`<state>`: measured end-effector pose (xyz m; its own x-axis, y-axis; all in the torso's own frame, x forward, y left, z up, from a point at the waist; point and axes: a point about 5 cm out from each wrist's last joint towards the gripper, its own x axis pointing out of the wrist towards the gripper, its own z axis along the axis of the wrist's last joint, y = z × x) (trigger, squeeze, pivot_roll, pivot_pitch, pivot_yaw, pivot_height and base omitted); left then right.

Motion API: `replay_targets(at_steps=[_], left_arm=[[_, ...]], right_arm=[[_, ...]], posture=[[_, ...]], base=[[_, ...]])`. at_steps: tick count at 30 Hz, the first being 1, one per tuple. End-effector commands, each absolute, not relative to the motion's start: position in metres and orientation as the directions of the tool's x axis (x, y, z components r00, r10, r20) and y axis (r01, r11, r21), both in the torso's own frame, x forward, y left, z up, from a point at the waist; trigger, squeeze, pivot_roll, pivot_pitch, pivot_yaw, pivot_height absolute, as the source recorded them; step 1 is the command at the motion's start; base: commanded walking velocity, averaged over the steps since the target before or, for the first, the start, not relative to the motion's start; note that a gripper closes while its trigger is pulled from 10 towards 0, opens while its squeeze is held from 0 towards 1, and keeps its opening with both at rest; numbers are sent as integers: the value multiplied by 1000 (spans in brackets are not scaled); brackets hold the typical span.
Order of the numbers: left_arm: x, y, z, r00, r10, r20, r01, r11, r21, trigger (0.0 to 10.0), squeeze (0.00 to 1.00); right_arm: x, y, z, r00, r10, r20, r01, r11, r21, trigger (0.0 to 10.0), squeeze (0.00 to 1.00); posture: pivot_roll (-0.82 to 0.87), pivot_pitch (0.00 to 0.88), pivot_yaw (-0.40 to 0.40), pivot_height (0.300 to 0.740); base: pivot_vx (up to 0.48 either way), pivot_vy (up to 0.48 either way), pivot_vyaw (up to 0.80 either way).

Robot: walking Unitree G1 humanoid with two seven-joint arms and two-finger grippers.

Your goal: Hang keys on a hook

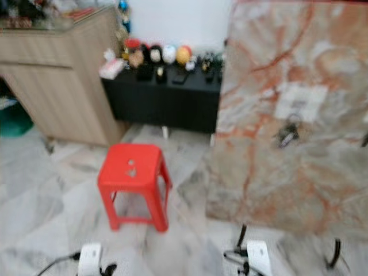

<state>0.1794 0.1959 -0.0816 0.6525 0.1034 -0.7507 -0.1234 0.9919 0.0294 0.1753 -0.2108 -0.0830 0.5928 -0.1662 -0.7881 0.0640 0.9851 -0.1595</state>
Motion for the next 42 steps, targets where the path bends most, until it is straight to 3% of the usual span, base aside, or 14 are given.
replay_targets(at_steps=[1,42], left_arm=[[177,201,-82,643,116,-757,-128,991,43,10000,0],[175,201,-83,638,117,-761,-132,990,41,10000,0]], right_arm=[[181,-208,-81,601,-157,-784,61,987,-151,10000,0],[179,-204,-83,600,-155,-785,54,987,-153,10000,0]], posture=[[-5,0,-15,740],[3,0,-21,740]], base=[[0,341,0],[0,341,0]])
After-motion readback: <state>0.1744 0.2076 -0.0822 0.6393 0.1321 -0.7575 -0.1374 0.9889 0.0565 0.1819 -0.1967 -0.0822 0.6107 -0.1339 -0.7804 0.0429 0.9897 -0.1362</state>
